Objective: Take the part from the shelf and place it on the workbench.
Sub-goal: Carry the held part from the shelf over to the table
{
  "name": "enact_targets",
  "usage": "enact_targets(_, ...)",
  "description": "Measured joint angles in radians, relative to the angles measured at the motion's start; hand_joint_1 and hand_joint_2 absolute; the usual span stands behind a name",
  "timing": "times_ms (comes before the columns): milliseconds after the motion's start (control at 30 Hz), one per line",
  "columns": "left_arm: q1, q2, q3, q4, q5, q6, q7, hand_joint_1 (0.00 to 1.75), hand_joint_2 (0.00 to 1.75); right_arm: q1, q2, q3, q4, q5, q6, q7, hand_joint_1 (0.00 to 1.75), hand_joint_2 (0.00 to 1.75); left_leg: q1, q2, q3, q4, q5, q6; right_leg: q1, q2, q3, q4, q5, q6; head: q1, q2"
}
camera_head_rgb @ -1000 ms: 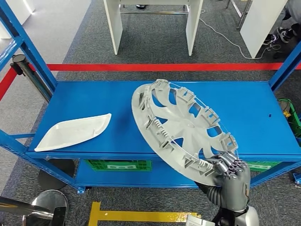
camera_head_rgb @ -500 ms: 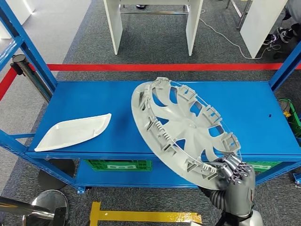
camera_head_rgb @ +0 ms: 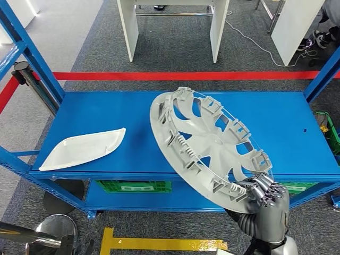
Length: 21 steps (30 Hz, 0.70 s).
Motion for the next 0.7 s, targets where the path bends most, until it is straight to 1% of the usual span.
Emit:
enact_targets(233,0.0,0.0,0.01,0.0,-0.002,-0.002,0.003,0.0,0.0,-0.003,-0.007,0.0,-0.005,-0.004,0.0,0.01,1.75,1.75,-0.002,0.0,-0.002,0.005,-0.002,0.003,-0.001,0.0,0.0,-0.001,0.001,0.002,0.0,0.0)
enact_targets(400,0.0,0.0,0.01,0.0,-0.008,-0.002,0.003,0.0,0.0,-0.003,-0.008,0.0,-0.008,-0.004,0.0,0.014,1.75,1.75,-0.005,0.0,-0.007,0.011,-0.003,0.011,-0.004,0.0,0.0,-0.002,0.004,0.013,0.0,0.0)
enact_targets(467,0.0,-0.001,0.01,0.0,-0.009,-0.002,0.002,0.0,0.0,-0.003,-0.009,0.0,-0.014,-0.004,0.0,0.017,1.75,1.75,-0.001,0.001,-0.004,0.002,0.003,0.02,-0.004,0.0,-0.004,0.0,0.0,0.019,0.0,0.0)
enact_targets(500,0.0,-0.002,0.01,-0.001,-0.009,-0.002,0.002,0.0,0.0,-0.004,-0.011,0.001,-0.017,-0.004,0.0,0.017,1.75,1.75,0.002,0.002,-0.002,-0.004,0.006,0.024,-0.003,-0.001,-0.014,0.018,-0.013,0.022,0.002,0.0)
enact_targets(533,0.0,-0.002,0.01,-0.001,-0.01,-0.002,0.002,0.0,0.0,-0.005,-0.013,0.001,-0.02,-0.004,0.0,0.018,1.75,1.75,0.005,0.004,0.0,-0.009,0.01,0.028,-0.003,-0.002,-0.033,0.055,-0.033,0.024,0.004,0.0)
enact_targets(567,0.0,-0.003,0.01,-0.001,-0.01,-0.002,0.002,0.0,0.0,-0.005,-0.015,0.002,-0.021,-0.004,0.0,0.018,1.75,1.75,0.006,0.005,0.001,-0.011,0.01,0.03,-0.004,-0.002,-0.064,0.114,-0.06,0.026,0.005,0.0)
enact_targets(600,0.0,-0.003,0.011,-0.002,-0.01,-0.002,0.002,0.0,0.0,-0.005,-0.017,0.002,-0.022,-0.004,0.0,0.018,1.75,1.75,0.006,0.005,0.001,-0.011,0.01,0.032,-0.004,-0.003,-0.101,0.185,-0.088,0.027,0.007,0.0)
enact_targets(633,0.0,-0.004,0.011,-0.002,-0.01,-0.002,0.002,0.0,0.0,-0.005,-0.019,0.003,-0.023,-0.004,0.0,0.019,1.75,1.75,0.006,0.005,0.001,-0.011,0.009,0.032,-0.005,-0.003,-0.135,0.244,-0.104,0.029,0.007,0.0)
enact_targets(667,0.0,-0.004,0.011,-0.002,-0.01,-0.002,0.002,0.0,0.0,-0.004,-0.021,0.003,-0.023,-0.004,0.0,0.02,1.75,1.75,0.006,0.005,0.003,-0.011,0.007,0.031,-0.005,-0.003,-0.158,0.279,-0.103,0.03,0.007,0.0)
enact_targets(700,0.001,-0.005,0.011,-0.002,-0.01,-0.002,0.002,0.0,0.0,-0.003,-0.023,0.003,-0.023,-0.004,0.0,0.021,1.75,1.75,0.007,0.004,0.006,-0.01,0.005,0.03,-0.005,-0.003,-0.163,0.276,-0.084,0.031,0.007,0.0)
